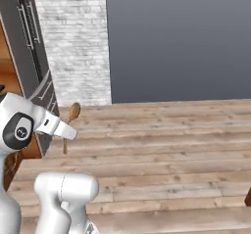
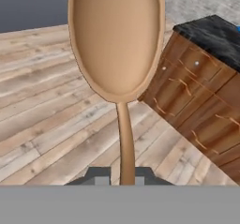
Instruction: Take the fork and place it on the left side of the plate. Then take the spoon and place it on the right side of the plate. Make sure they're directly next to the plate.
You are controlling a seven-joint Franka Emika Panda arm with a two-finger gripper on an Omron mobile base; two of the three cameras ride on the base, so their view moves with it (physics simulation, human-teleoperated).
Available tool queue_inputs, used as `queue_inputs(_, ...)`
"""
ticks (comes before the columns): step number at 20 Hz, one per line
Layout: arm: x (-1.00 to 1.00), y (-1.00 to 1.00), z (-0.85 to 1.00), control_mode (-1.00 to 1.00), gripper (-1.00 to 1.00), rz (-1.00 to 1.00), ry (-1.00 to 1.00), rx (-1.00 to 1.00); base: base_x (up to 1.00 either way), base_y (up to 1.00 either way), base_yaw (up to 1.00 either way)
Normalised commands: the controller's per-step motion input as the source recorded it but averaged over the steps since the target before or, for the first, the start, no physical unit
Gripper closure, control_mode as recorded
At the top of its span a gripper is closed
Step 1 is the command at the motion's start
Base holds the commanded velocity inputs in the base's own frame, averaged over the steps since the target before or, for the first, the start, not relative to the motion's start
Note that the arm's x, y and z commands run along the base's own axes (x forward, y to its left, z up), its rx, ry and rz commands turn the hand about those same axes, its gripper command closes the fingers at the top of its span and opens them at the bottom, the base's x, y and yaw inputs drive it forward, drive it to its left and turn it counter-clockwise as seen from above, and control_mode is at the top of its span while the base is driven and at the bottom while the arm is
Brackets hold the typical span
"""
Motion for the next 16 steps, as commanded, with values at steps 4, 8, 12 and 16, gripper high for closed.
queue_inputs(4, 0.0, 0.0, 0.0, 1.0, 1.0, 0.0, 0.0, 0.0, 0.82, 0.0, -0.57)
queue_inputs(8, 0.0, 0.0, 0.0, 1.0, 1.0, 0.0, 0.0, 0.0, 0.98, 0.11, -0.52)
queue_inputs(12, 0.0, 0.0, 0.0, 1.0, 1.0, 0.0, 0.0, 0.0, 1.0, 0.23, -0.48)
queue_inputs(16, 0.0, 0.0, 0.0, 1.0, 1.0, 0.0, 0.0, 0.0, 1.0, 0.28, -0.49)
